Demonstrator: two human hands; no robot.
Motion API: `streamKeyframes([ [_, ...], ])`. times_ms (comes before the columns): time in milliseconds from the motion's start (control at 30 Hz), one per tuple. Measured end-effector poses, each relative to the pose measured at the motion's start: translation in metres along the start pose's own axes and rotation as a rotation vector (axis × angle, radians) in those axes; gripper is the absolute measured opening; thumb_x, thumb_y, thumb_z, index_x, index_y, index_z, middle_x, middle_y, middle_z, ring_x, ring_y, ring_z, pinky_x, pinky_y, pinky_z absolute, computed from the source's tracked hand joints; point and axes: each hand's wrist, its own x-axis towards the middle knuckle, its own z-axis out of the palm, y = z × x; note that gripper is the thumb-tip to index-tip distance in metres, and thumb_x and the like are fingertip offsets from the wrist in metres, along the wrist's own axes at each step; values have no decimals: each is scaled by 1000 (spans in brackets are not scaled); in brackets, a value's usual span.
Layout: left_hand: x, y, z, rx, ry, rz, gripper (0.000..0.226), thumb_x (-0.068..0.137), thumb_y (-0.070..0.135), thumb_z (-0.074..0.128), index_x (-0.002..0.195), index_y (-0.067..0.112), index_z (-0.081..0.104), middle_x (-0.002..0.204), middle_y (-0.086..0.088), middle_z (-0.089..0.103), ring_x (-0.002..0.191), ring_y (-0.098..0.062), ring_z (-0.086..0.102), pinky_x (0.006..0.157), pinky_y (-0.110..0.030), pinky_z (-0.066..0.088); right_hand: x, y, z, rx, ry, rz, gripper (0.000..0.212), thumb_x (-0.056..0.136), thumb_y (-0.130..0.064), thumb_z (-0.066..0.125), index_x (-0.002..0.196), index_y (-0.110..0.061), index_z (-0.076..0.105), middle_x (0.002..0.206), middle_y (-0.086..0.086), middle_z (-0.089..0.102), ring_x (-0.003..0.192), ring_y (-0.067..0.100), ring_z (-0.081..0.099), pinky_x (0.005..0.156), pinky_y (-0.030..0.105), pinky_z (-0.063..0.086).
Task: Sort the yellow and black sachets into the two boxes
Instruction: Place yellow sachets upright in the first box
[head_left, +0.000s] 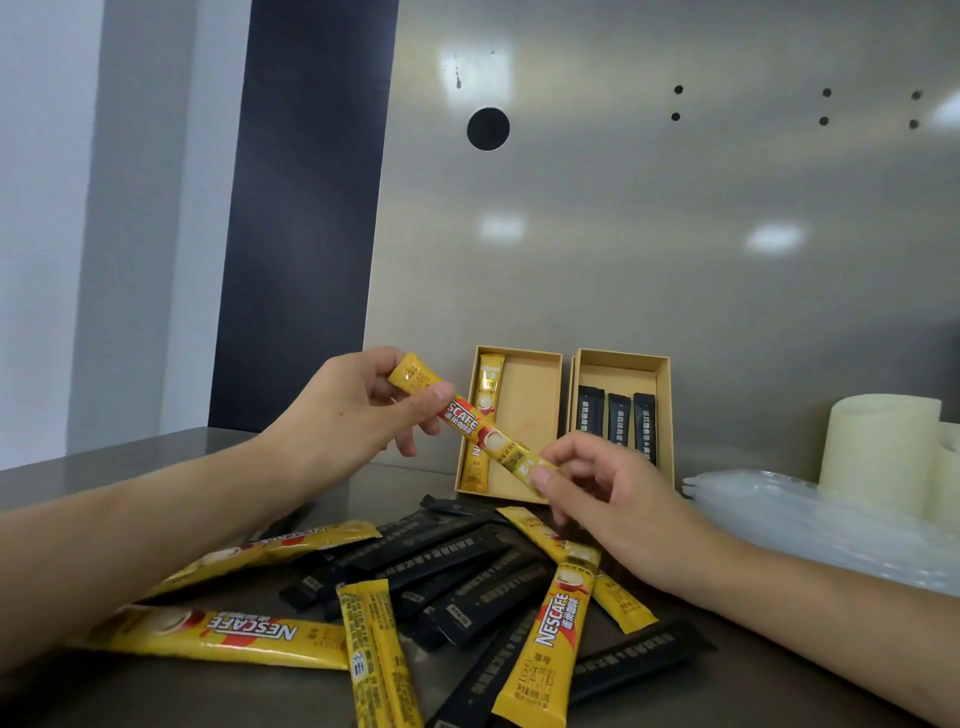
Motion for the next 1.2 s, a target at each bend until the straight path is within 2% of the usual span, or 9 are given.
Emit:
streamKeyframes([
  [100, 0, -1, -2, 72, -46, -2, 25, 85, 41, 70, 93, 18, 71, 79, 1, 78, 59, -11, 68, 62, -23, 53, 1, 5, -2, 27, 126, 11, 25, 91, -49, 53, 101, -28, 62, 77, -3, 68, 67, 5, 59, 68, 28, 52],
  [300, -6, 0, -1, 257, -228, 22, 24, 86, 51, 65, 90, 29, 74, 78, 9, 77, 69, -8, 71, 71, -25, 57, 2, 8, -5, 197, 242, 46, 19, 101, -31, 50, 103, -16, 61, 56, -12, 59, 46, 1, 48, 45, 12, 38],
  [433, -10, -2, 4, 437, -280, 15, 23, 84, 55, 68, 88, 35, 77, 71, 30, 66, 65, 9, 57, 56, -13, 36, 2, 6, -6, 259, 269, 43, 18, 100, -28, 52, 103, -15, 63, 55, -11, 60, 44, 2, 45, 42, 16, 38],
  [500, -9, -5, 5, 419, -243, -6, 19, 86, 50, 69, 87, 33, 77, 65, 27, 64, 58, 11, 55, 53, -12, 34, 3, 5, -7, 301, 269, 59, 22, 96, -35, 55, 105, -17, 64, 58, -7, 61, 44, 4, 46, 41, 19, 39],
  [600, -6, -10, 4, 235, -200, -40, 19, 88, 45, 69, 86, 27, 76, 74, 14, 75, 68, -2, 67, 69, -27, 55, 2, 5, -6, 351, 249, 98, 37, 86, -47, 59, 113, -22, 63, 69, -3, 65, 52, 13, 52, 40, 25, 41],
  [700, -7, -5, 6, 39, -235, -85, 24, 92, 39, 66, 92, 15, 71, 80, -1, 78, 56, -23, 55, 53, -29, 48, 1, 3, -5, 300, 149, 84, 41, 85, -50, 60, 118, -26, 63, 80, -1, 70, 55, 16, 56, 40, 24, 42],
  [833, -13, 2, 11, 11, -376, -43, 23, 94, 35, 64, 99, 13, 69, 85, -7, 78, 52, -4, 56, 51, -20, 46, 0, 0, -4, 249, 57, 48, 38, 90, -48, 58, 122, -28, 63, 86, -2, 73, 52, 13, 57, 40, 21, 43],
  [1033, -18, -1, 17, 99, -415, -22, 13, 90, 34, 70, 97, 23, 70, 89, -2, 77, 69, -11, 67, 62, -26, 57, -2, -3, -4, 298, 73, 0, 26, 90, -42, 62, 108, -26, 69, 83, 2, 73, 48, 15, 55, 38, 21, 40],
  [1200, -18, -2, 17, 171, -418, 9, 15, 88, 36, 73, 101, 28, 70, 93, 5, 73, 63, -5, 63, 60, -21, 54, -1, -1, -4, 340, 62, 24, 25, 89, -40, 63, 105, -23, 71, 88, 1, 73, 49, 17, 56, 38, 22, 39],
])
